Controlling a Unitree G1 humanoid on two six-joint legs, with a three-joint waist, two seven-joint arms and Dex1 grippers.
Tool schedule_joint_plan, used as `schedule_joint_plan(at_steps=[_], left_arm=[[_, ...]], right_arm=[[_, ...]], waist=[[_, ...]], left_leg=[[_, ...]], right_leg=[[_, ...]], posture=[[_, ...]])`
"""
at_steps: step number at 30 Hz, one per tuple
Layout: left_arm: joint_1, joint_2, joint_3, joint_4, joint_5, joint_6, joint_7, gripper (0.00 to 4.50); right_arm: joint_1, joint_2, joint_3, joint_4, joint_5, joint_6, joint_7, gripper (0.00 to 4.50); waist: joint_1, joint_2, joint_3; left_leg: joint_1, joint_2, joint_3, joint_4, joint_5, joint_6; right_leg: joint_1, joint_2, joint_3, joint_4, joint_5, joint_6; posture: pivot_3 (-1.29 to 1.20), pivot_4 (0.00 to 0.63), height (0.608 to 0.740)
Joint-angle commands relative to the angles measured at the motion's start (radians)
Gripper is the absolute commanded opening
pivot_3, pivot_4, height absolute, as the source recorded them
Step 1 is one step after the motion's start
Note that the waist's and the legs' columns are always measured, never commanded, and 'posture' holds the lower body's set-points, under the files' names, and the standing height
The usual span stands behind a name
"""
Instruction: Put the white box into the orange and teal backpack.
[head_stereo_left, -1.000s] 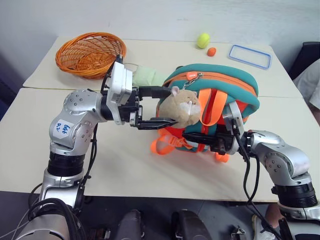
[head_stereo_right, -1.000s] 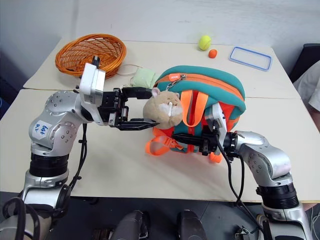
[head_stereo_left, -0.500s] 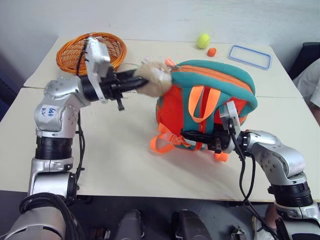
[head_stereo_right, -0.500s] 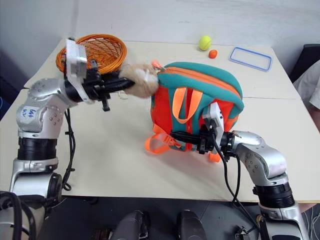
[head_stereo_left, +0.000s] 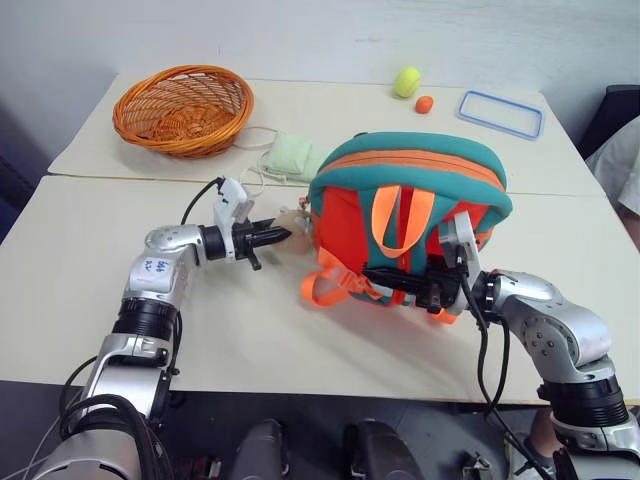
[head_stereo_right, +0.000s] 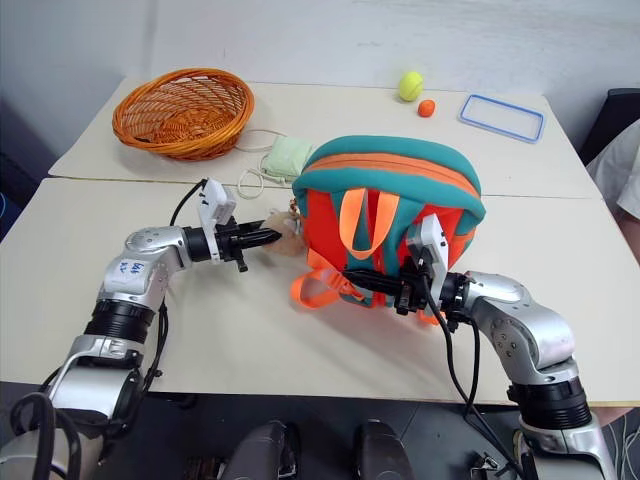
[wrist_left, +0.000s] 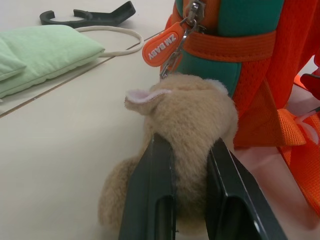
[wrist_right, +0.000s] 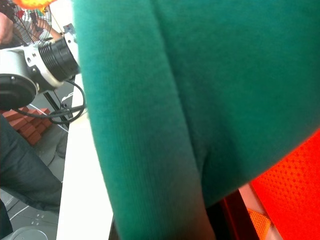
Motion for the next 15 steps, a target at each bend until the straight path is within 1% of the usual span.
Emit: schedule_joint_plan(at_steps=[1, 3, 4, 5, 6, 9, 12, 14, 15], left_arm=[[0.056, 0.014, -0.002, -0.03, 0.024, -0.018, -0.003, 1.05], [0.071, 0.038, 0.051, -0.066, -0.021, 0.014, -0.008, 1.62], [0.09, 0.066, 0.073, -0.093, -0.032, 0.001, -0.029, 1.91], [0.111, 0.094, 0.086, -0.117, -0.037, -0.013, -0.05, 2.27], [0.137, 0.132, 0.105, -0.146, -0.048, -0.019, -0.078, 2.57], [0.238, 0.245, 0.184, -0.258, -0.111, 0.014, -0.149, 3.5], [0.372, 0.321, 0.278, -0.389, -0.156, 0.056, -0.148, 4.46], [0.474, 0.339, 0.333, -0.464, -0.176, 0.065, -0.138, 4.5], [0.541, 0.347, 0.358, -0.495, -0.162, 0.046, -0.13, 4.5]], right_arm=[[0.02, 0.009, -0.044, -0.032, 0.007, -0.036, -0.018, 0.0], [0.033, -0.002, -0.055, -0.032, -0.011, -0.068, -0.008, 0.71], [0.046, -0.02, -0.07, -0.041, -0.004, -0.069, 0.009, 0.96], [0.059, -0.038, -0.084, -0.052, 0.002, -0.069, 0.02, 1.36], [0.078, -0.068, -0.1, -0.067, -0.001, -0.073, 0.038, 1.65], [0.167, -0.15, -0.181, -0.092, -0.029, -0.121, 0.069, 2.7], [0.28, -0.254, -0.303, -0.019, -0.099, -0.222, 0.145, 3.77], [0.341, -0.305, -0.368, 0.049, -0.138, -0.298, 0.203, 4.42], [0.364, -0.326, -0.398, 0.104, -0.172, -0.365, 0.23, 4.47]], waist=[[0.0, 0.0, 0.0], [0.0, 0.0, 0.0], [0.0, 0.0, 0.0], [-0.004, 0.0, 0.0], [-0.005, 0.0, 0.0], [-0.005, 0.0, 0.0], [-0.001, 0.0, 0.0], [0.004, 0.0, 0.0], [0.005, 0.0, 0.0]], left_leg=[[0.0, 0.0, 0.0, 0.0, 0.0, 0.0], [0.0, 0.0, 0.0, 0.0, 0.0, 0.0], [0.0, 0.0, 0.0, 0.0, 0.0, 0.0], [0.0, 0.0, 0.0, 0.0, 0.0, 0.0], [0.0, 0.0, 0.0, 0.0, 0.0, 0.0], [-0.001, 0.0, 0.001, -0.004, 0.0, 0.0], [0.0, 0.0, 0.0, -0.005, 0.0, 0.0], [0.0, -0.001, 0.0, -0.004, -0.001, 0.001], [0.002, -0.002, 0.0, -0.004, -0.002, 0.002]], right_leg=[[0.0, 0.0, 0.0, 0.0, 0.0, 0.0], [0.0, 0.0, 0.0, 0.0, 0.0, 0.0], [0.0, 0.0, 0.0, 0.0, 0.0, 0.0], [0.0, 0.0, 0.0, 0.0, 0.0, 0.0], [0.0, 0.0, 0.0, 0.0, 0.0, 0.0], [-0.002, 0.0, 0.001, -0.001, 0.0, 0.0], [-0.001, 0.0, 0.0, -0.003, 0.0, 0.0], [0.001, -0.002, 0.0, -0.004, 0.0, 0.0], [0.003, -0.004, 0.0, -0.005, 0.0, 0.0]], posture=[[0.0, 0.15, 0.74], [0.0, 0.15, 0.74], [0.0, 0.15, 0.74], [0.0, 0.15, 0.74], [0.0, 0.15, 0.74], [0.0, 0.15, 0.74], [0.0, 0.15, 0.74], [0.0, 0.15, 0.74], [0.0, 0.15, 0.74]])
